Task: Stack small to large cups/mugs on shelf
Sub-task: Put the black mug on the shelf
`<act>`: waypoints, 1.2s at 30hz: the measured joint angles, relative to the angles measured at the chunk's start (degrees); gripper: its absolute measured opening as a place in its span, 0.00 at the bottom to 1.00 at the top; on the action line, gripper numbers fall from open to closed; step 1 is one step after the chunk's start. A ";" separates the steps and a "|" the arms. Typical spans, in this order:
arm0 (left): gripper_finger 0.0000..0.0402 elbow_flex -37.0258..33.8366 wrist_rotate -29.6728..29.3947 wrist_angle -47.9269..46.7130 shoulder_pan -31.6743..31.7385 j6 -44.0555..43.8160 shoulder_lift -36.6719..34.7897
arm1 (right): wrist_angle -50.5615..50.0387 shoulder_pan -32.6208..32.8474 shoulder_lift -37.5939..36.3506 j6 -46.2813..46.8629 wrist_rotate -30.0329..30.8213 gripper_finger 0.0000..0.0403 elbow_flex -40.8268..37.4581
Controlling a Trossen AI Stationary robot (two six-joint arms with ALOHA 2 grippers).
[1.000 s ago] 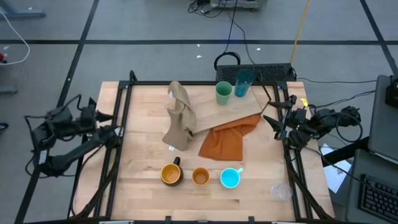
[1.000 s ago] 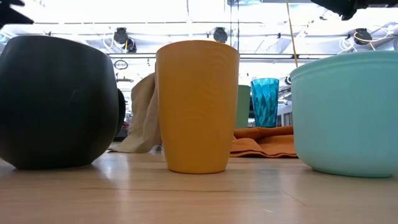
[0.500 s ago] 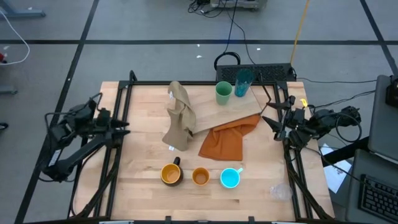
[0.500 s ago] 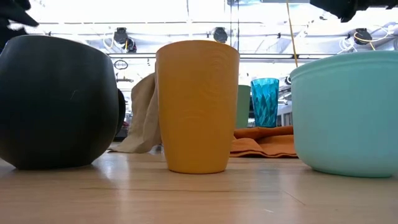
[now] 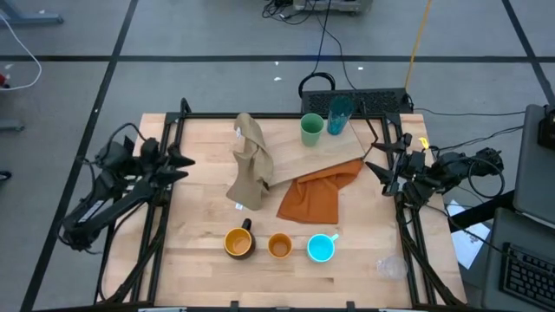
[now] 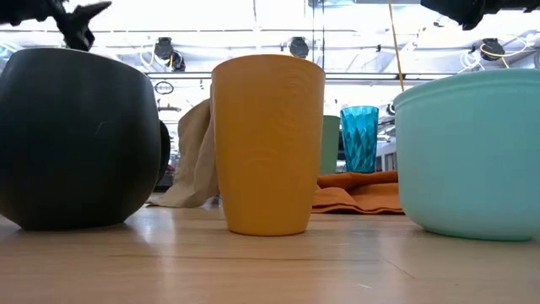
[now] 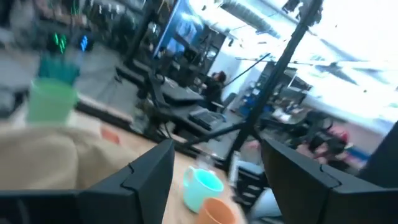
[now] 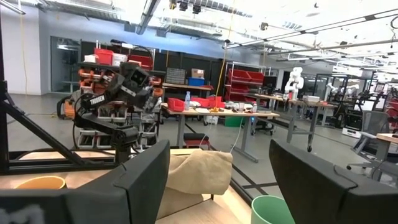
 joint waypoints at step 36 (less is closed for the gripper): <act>0.66 17.46 -1.84 5.66 -14.94 26.80 44.99 | 0.57 0.00 -0.02 -4.03 0.34 0.66 -0.02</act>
